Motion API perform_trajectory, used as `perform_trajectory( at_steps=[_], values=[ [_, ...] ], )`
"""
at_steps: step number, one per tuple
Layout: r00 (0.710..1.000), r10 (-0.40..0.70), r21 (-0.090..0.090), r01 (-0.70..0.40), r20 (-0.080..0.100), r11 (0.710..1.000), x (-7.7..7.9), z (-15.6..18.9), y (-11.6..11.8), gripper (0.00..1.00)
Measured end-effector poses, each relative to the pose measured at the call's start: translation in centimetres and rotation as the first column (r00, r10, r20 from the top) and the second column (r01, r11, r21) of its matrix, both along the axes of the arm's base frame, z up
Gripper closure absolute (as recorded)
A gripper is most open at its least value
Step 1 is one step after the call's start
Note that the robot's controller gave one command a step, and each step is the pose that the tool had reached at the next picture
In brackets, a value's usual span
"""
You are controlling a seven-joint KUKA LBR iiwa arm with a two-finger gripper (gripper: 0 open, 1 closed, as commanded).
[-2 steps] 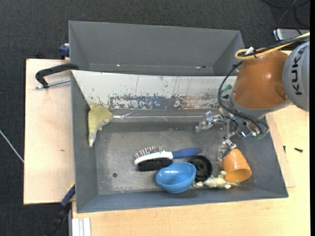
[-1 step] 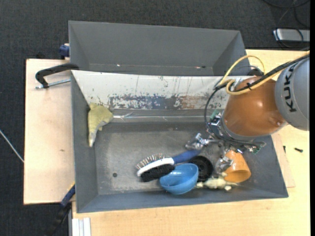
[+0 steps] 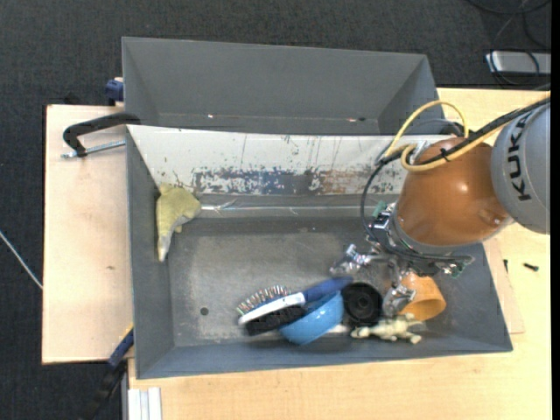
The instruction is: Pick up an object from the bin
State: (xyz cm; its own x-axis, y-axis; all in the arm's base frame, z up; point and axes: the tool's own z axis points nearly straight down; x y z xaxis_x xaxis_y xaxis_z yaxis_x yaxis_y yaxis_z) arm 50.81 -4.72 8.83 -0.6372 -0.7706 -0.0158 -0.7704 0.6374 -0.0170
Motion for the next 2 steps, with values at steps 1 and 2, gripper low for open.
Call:
perform_trajectory(
  at_steps=[1, 2],
  values=[
    [1.0, 0.001, -0.001, -0.001, 0.0, 1.0, 0.0, 0.0, -0.1, 1.0],
    [1.0, 0.008, -0.001, -0.008, -0.007, 1.0, 1.4, 16.3, -0.1, 1.0]
  ],
)
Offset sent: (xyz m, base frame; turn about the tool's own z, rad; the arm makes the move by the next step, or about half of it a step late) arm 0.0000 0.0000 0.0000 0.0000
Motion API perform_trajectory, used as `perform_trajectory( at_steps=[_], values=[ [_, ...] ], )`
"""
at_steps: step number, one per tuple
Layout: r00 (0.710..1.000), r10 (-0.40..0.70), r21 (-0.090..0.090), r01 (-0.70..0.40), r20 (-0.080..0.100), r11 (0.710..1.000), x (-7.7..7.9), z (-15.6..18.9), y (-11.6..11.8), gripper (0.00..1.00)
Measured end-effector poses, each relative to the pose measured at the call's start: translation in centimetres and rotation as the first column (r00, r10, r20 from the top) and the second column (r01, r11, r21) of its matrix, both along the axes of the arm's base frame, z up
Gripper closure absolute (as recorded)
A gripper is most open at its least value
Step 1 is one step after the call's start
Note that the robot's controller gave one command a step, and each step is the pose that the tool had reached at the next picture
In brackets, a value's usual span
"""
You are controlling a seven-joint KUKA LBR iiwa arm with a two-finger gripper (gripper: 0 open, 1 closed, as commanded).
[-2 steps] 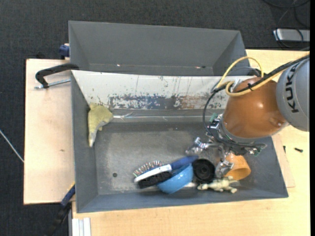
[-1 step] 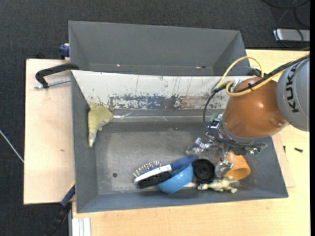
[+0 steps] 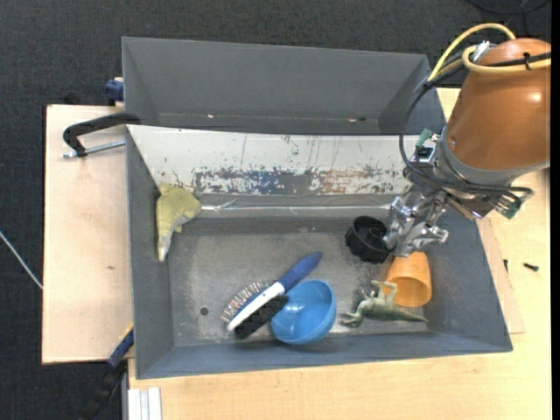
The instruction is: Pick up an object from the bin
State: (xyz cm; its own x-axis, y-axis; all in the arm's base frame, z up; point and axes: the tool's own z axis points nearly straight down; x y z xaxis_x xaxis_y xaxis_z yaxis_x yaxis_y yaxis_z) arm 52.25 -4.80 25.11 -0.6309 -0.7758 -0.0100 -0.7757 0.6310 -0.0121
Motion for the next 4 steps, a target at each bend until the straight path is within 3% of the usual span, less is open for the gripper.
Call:
perform_trajectory(
  at_steps=[1, 2, 3, 4],
  values=[
    [0.998, -0.065, 0.002, 0.066, -0.023, 0.998, -0.4, -12.9, 0.6, 1.0],
    [0.996, -0.084, 0.002, 0.084, -0.01, 0.996, -1.2, -9.8, 0.3, 1.0],
    [0.999, -0.038, 0.002, 0.038, -0.01, 0.999, -0.8, -9.5, 0.1, 1.0],
    [0.999, -0.038, 0.002, 0.038, -0.01, 0.999, -0.8, -9.5, 0.1, 0.0]
  ],
)
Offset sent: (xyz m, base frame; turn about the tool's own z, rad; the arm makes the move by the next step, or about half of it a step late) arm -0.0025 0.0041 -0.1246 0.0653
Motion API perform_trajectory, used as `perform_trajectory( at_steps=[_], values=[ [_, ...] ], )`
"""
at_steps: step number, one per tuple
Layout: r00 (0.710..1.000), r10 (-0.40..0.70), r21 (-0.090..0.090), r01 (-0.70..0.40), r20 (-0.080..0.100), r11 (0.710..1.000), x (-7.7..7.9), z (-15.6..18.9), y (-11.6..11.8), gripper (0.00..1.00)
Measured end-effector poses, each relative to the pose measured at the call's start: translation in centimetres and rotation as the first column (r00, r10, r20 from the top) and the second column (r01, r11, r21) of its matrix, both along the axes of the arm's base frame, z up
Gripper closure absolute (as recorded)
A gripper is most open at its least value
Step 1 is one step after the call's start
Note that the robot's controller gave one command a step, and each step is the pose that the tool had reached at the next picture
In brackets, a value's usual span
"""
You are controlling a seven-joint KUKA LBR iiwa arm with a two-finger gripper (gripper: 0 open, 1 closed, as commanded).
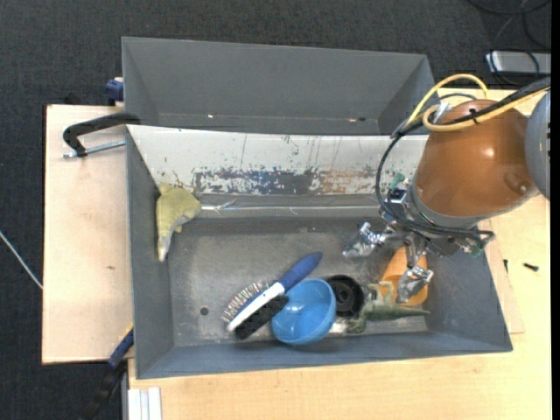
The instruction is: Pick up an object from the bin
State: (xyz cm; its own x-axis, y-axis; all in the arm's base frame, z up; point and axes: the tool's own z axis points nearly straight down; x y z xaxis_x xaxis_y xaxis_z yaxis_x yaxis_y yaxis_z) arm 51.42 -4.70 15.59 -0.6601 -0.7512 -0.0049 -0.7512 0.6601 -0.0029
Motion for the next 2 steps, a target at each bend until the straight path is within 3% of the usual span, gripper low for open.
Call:
perform_trajectory(
  at_steps=[1, 2],
  values=[
    [0.997, 0.074, -0.004, -0.074, -0.006, 0.997, -0.57, -6.78, -0.08, 0.0],
    [0.997, 0.076, -0.003, -0.076, -0.002, 0.997, -0.51, -6.61, 0.02, 1.0]
  ],
)
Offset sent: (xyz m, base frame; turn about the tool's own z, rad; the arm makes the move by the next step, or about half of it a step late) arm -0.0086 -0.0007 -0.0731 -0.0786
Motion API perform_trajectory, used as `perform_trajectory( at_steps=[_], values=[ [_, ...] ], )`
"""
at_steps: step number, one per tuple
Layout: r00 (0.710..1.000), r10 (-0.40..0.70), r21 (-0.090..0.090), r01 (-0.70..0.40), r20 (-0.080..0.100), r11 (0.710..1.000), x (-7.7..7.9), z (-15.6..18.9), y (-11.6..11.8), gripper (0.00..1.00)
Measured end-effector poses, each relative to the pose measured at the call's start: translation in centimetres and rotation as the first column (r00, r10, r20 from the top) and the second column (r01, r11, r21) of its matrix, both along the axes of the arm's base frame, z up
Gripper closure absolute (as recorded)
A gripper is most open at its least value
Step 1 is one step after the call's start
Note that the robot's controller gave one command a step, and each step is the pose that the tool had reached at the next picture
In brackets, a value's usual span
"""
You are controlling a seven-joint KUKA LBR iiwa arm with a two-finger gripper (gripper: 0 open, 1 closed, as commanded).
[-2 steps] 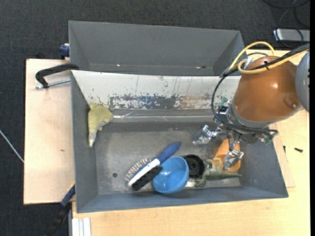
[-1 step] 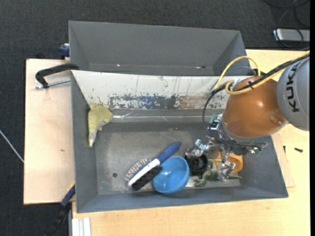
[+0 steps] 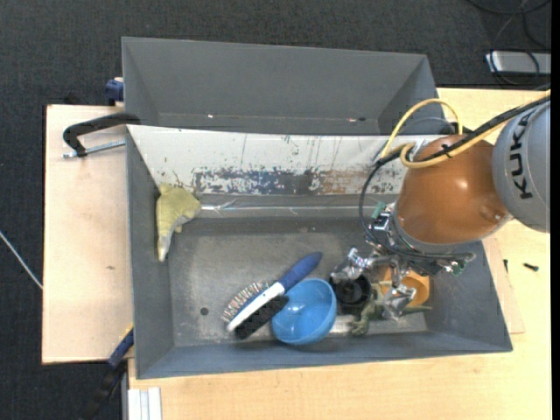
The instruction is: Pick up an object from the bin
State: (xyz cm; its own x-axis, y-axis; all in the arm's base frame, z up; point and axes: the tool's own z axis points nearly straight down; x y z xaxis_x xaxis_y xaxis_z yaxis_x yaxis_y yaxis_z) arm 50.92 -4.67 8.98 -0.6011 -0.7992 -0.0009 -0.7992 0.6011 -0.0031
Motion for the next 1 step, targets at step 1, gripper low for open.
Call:
perform_trajectory(
  at_steps=[1],
  values=[
    [0.999, 0.033, 0.002, -0.033, 0.012, 0.999, 0.83, 13.79, 1.64, 1.0]
  ],
)
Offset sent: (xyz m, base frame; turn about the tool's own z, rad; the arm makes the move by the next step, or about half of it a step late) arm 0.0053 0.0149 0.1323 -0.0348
